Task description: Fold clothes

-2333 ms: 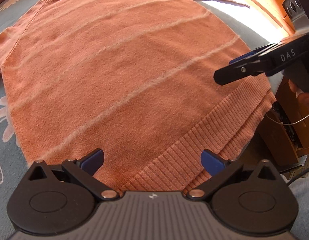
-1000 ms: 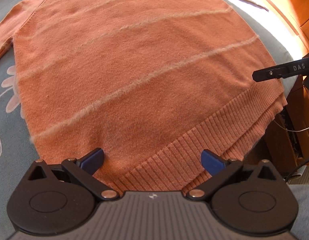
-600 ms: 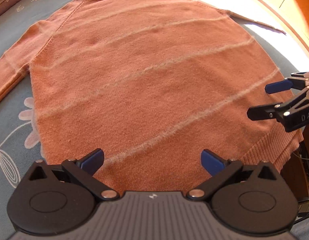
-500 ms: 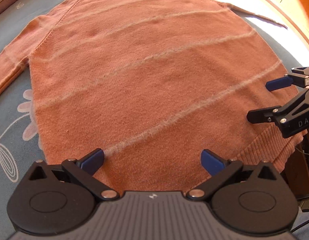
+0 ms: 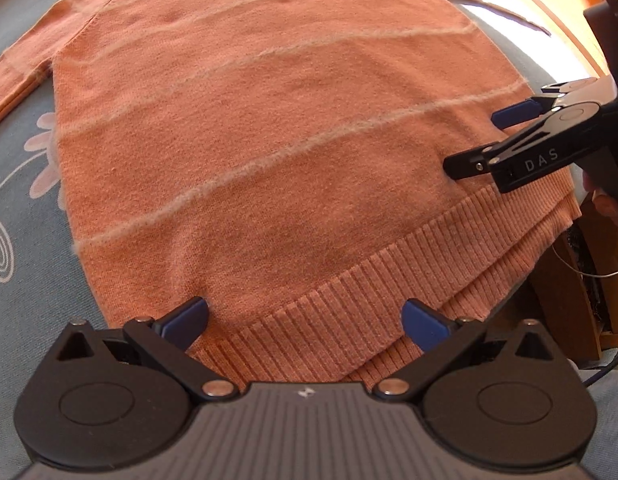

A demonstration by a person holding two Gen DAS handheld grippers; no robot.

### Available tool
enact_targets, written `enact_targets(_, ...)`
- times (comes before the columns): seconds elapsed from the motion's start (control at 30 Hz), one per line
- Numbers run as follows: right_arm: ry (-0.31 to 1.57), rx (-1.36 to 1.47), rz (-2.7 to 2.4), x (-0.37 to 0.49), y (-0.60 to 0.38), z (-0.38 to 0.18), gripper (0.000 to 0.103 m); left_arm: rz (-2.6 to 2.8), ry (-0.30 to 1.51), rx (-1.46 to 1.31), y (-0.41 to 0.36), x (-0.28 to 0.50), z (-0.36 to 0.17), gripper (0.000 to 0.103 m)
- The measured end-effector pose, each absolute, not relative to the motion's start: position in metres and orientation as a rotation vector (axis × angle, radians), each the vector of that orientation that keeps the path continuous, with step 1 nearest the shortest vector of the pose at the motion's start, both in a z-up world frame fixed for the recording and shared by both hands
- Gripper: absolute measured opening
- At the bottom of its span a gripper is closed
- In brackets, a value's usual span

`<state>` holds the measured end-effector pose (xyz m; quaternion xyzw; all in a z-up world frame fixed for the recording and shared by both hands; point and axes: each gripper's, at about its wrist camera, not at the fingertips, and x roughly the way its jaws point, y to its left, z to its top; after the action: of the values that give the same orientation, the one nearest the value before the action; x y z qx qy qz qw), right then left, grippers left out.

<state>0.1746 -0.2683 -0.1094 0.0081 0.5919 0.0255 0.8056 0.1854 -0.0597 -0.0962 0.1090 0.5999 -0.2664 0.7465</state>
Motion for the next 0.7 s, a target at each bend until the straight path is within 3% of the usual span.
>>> enact_targets(0.17, 1.264, 0.010, 0.054, 0.172, -0.267, -0.110, 0.103, -0.534, 1.353, 0.222, -0.042, 0.176, -0.092, 0.102)
enact_targets(0.7, 1.256, -0.002, 0.048, 0.166, -0.269, -0.108, 0.103, -0.545, 1.225, 0.231, -0.045, 0.199, -0.095, 0.102)
